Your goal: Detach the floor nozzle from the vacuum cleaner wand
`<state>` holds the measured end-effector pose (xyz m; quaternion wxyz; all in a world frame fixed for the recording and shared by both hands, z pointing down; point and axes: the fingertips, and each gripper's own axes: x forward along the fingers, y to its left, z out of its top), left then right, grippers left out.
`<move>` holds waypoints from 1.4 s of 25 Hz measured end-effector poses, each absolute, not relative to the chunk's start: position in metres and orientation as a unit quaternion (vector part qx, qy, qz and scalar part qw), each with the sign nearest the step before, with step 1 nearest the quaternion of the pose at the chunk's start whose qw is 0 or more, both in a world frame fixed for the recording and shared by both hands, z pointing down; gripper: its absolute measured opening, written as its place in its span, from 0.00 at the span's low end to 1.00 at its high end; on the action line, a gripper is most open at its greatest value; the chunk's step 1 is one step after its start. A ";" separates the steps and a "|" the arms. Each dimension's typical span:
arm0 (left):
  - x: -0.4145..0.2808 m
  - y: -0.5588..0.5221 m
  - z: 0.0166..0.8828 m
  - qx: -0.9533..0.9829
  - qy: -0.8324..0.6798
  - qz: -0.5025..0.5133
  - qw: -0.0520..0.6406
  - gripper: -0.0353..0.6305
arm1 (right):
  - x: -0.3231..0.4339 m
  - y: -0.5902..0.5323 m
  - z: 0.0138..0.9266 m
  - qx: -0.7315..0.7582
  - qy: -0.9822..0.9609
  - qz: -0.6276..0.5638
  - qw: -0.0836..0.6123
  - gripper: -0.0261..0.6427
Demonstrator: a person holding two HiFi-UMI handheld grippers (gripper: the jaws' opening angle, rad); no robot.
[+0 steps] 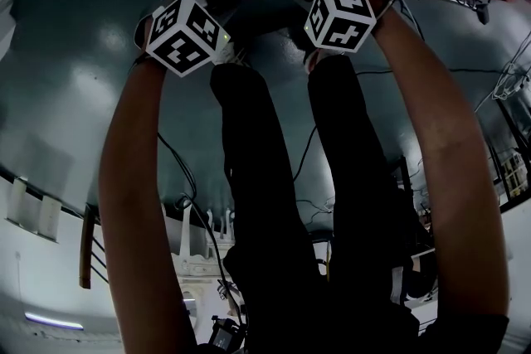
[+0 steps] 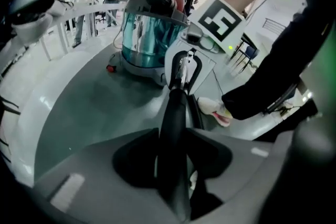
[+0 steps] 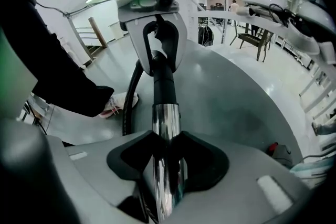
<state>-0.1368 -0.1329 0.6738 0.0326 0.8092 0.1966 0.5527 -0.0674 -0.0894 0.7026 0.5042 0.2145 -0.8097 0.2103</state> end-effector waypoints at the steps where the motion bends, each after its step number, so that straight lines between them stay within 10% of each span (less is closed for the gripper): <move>1: -0.138 -0.132 0.675 0.805 0.203 0.556 0.049 0.29 | -0.068 -0.088 0.702 0.216 -0.809 0.204 0.507 0.29; 25: -0.158 -0.124 0.664 0.806 0.211 0.542 0.112 0.30 | -0.075 -0.071 0.694 0.211 -0.823 0.211 0.483 0.29; 35: -0.153 -0.133 0.664 0.797 0.249 0.549 0.026 0.29 | -0.069 -0.080 0.697 0.236 -0.807 0.197 0.505 0.30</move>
